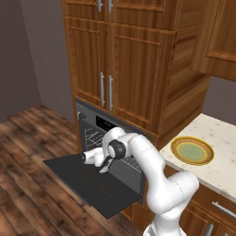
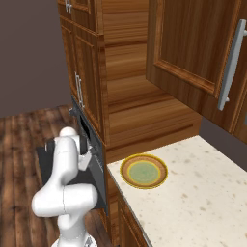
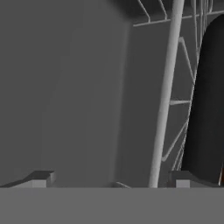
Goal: Take the baked cake out of the oven and place it on the plate for cooling. Then close the oven door.
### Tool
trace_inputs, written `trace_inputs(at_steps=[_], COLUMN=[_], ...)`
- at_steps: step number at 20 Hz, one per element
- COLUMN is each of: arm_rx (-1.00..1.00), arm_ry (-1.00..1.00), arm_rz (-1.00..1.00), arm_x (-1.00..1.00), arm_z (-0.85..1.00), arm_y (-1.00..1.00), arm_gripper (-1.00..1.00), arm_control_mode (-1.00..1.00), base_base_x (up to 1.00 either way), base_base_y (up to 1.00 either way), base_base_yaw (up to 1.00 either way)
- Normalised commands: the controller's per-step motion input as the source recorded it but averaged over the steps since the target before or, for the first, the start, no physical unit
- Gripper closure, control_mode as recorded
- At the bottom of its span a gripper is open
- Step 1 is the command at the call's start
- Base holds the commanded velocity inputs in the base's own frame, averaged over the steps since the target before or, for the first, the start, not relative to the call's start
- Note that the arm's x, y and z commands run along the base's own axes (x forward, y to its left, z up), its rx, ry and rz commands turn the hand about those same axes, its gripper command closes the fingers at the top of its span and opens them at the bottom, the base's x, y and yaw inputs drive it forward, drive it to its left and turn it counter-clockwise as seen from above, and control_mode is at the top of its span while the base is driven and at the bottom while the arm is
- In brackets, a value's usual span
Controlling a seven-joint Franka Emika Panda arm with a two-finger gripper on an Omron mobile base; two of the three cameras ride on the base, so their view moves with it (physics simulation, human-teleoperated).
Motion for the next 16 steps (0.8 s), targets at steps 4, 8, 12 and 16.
trace_inputs(at_steps=[4, 8, 12, 16], arm_rx=[-0.03, -0.04, -0.01, 0.00], arm_ry=[0.00, 0.00, -0.01, -0.01], arm_rz=[-0.01, 0.00, 0.00, 0.00], arm_x=[0.71, 0.52, 0.37, 0.45], arm_z=[-0.25, -0.54, -0.63, -0.21], arm_y=[-0.07, -0.02, -0.03, -0.24], arm_gripper=[-1.00, -1.00, -1.00, -1.00], arm_control_mode=[-1.00, -1.00, -1.00, -1.00], base_base_x=[0.00, 0.00, 0.00, 0.00], base_base_y=[0.00, 0.00, 0.00, 0.00], base_base_yaw=[0.00, 0.00, 0.00, 0.00])
